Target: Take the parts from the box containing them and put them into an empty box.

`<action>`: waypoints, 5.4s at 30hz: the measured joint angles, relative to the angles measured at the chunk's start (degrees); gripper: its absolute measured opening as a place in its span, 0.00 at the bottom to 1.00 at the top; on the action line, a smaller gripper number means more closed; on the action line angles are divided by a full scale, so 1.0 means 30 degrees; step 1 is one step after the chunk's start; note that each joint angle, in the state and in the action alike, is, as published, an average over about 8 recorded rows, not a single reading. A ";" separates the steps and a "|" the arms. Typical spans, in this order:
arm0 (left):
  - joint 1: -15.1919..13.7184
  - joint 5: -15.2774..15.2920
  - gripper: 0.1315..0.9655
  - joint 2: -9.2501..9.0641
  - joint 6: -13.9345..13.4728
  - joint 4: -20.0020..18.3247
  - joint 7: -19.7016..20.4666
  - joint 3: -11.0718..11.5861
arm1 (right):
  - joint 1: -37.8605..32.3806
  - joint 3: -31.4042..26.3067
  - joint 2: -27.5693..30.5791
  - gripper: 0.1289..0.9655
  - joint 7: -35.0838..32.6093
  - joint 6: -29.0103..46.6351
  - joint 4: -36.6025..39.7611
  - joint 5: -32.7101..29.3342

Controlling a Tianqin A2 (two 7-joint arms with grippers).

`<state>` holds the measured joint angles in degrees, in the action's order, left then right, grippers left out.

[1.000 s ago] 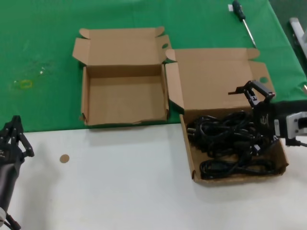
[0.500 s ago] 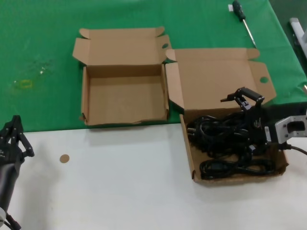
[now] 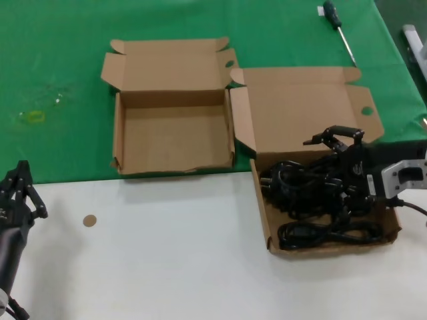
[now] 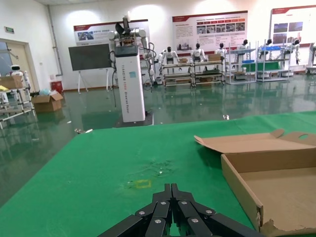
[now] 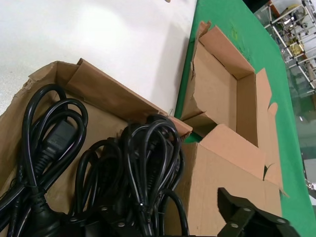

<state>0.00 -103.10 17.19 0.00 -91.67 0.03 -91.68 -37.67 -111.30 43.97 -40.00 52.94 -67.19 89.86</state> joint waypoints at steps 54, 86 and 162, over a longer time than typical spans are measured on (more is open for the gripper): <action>0.0000 -0.0001 0.02 0.0000 0.0000 0.0000 -0.0003 0.0000 | -0.3061 -0.0335 -0.2064 0.10 0.3156 -0.0436 0.0176 -0.0668; 0.0000 -0.0003 0.02 0.0000 0.0000 0.0000 -0.0004 0.0000 | -0.6271 -0.3643 -1.0819 0.10 0.3579 -0.4992 0.6285 -0.3856; 0.0000 -0.0006 0.27 -0.0001 -0.0001 0.0000 -0.0005 0.0000 | -0.1283 -0.0107 -1.0430 0.99 0.4980 -0.9013 0.3508 -0.0749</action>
<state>0.00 -103.12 17.19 0.00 -91.67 0.02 -91.68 -41.52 -111.62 12.68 -25.06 25.90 -56.67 87.62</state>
